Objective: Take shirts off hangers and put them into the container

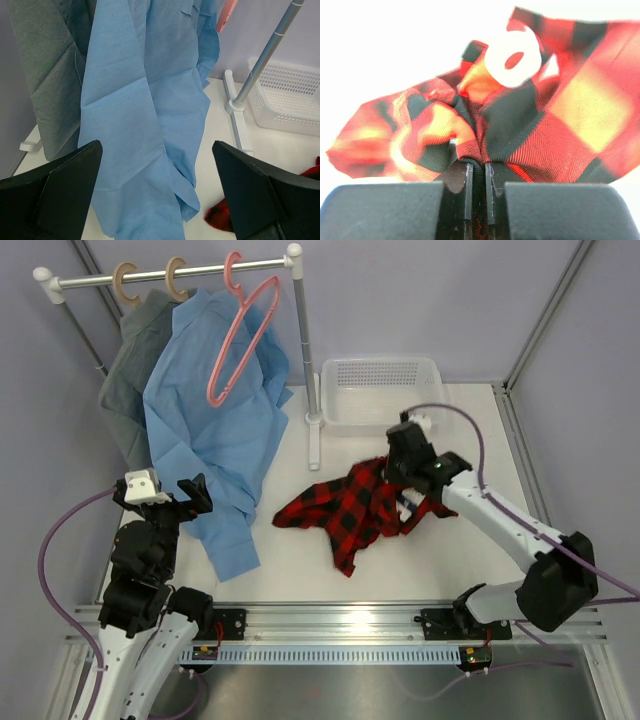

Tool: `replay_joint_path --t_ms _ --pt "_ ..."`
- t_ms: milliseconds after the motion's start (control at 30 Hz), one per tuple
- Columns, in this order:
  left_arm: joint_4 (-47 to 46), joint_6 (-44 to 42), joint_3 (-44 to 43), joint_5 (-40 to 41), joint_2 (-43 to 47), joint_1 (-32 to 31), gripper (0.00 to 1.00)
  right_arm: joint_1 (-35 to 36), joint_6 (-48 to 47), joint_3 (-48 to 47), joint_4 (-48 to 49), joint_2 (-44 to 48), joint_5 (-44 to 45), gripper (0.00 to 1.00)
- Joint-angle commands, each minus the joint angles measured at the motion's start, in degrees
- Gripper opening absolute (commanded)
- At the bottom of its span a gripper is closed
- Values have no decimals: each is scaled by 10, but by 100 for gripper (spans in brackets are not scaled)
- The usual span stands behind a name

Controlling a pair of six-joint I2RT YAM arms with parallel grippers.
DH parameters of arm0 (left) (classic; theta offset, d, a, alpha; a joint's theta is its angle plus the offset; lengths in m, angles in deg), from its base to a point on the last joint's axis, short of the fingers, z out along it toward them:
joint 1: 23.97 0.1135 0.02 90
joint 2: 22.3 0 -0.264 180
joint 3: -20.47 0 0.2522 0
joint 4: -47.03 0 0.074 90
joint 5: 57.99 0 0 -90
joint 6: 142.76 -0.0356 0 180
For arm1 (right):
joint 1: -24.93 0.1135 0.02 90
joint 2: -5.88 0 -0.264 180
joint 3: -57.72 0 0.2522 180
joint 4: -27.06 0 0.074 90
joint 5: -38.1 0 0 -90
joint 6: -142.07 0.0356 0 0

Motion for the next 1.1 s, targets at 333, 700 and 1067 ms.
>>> replay_joint_path --t_ms 333,700,1067 --pt "-28 5 4 -8 -5 2 98 -45 -273 -844 -47 -202 62 0" --pt "-27 5 5 -16 -11 2 98 -114 -287 -875 157 -325 -2 0" --pt "-26 7 7 -22 -8 2 98 -179 -251 -809 229 -442 -56 0"
